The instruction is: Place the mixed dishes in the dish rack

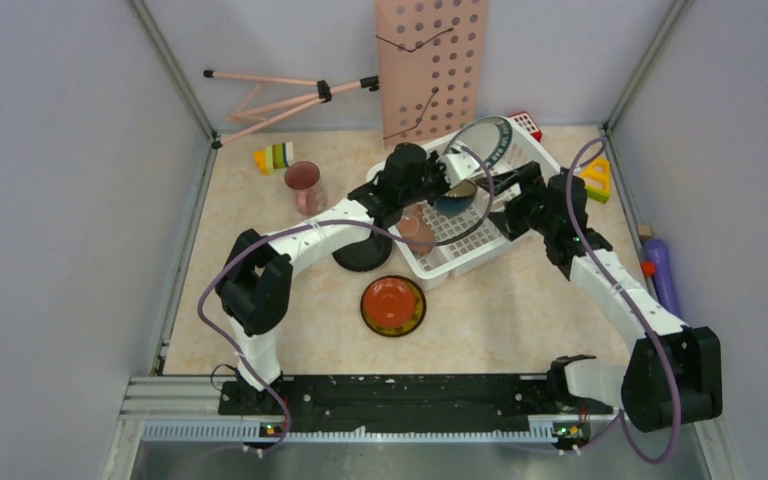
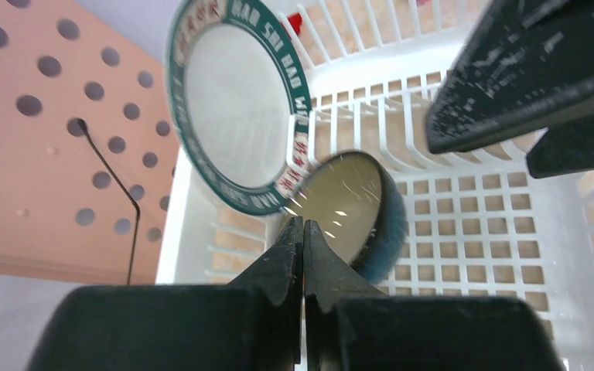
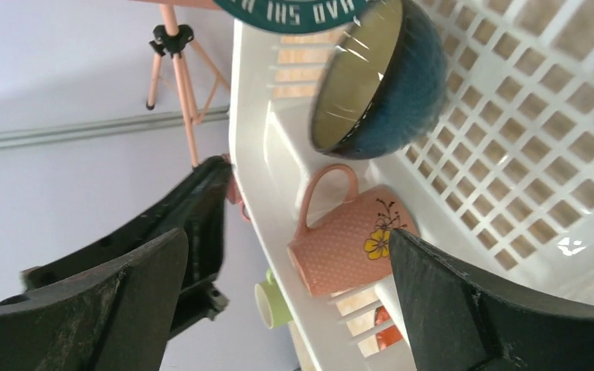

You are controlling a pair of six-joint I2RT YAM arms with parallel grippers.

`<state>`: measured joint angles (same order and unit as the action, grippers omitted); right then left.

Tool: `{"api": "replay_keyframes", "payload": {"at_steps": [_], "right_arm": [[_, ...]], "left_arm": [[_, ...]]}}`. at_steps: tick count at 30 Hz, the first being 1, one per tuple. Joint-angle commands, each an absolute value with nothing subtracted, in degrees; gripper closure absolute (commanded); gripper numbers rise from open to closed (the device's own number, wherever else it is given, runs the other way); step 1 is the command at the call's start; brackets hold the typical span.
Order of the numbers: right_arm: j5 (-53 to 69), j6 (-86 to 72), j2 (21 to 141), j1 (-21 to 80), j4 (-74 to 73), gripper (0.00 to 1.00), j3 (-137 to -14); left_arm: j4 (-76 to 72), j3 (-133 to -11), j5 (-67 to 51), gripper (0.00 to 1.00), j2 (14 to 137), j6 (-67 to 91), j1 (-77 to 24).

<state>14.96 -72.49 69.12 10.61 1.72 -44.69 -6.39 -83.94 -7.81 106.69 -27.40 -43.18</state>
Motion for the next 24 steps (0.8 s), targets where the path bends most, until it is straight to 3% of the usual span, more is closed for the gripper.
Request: {"api": "replay_keyframes", "payload": {"at_steps": [1, 5, 15, 19, 24], "right_arm": [[11.07, -67.21, 65.76, 9.27, -3.55, 0.01, -47.62], [8.93, -60.35, 66.87, 9.06, -6.88, 0.02, -51.85], [17.77, -19.15, 82.6, 12.46, -23.1, 0.16, -73.23], [11.73, -14.96, 90.21, 17.56, -31.96, 0.19, -81.96], [5.0, -18.12, 93.89, 21.79, -32.66, 0.18, -83.54]], "left_arm": [[-3.48, -88.98, -7.43, 1.0, 108.57, -28.96, -43.17], [-2.77, -89.53, -7.19, 1.0, 107.98, -24.93, -42.93], [-2.46, -88.52, -9.29, 0.97, 100.04, -2.94, -37.62], [-2.68, -84.7, -9.55, 0.86, 94.58, 5.84, -34.09], [-3.81, -77.42, -8.47, 0.6, 86.01, 15.32, -28.7]]}}
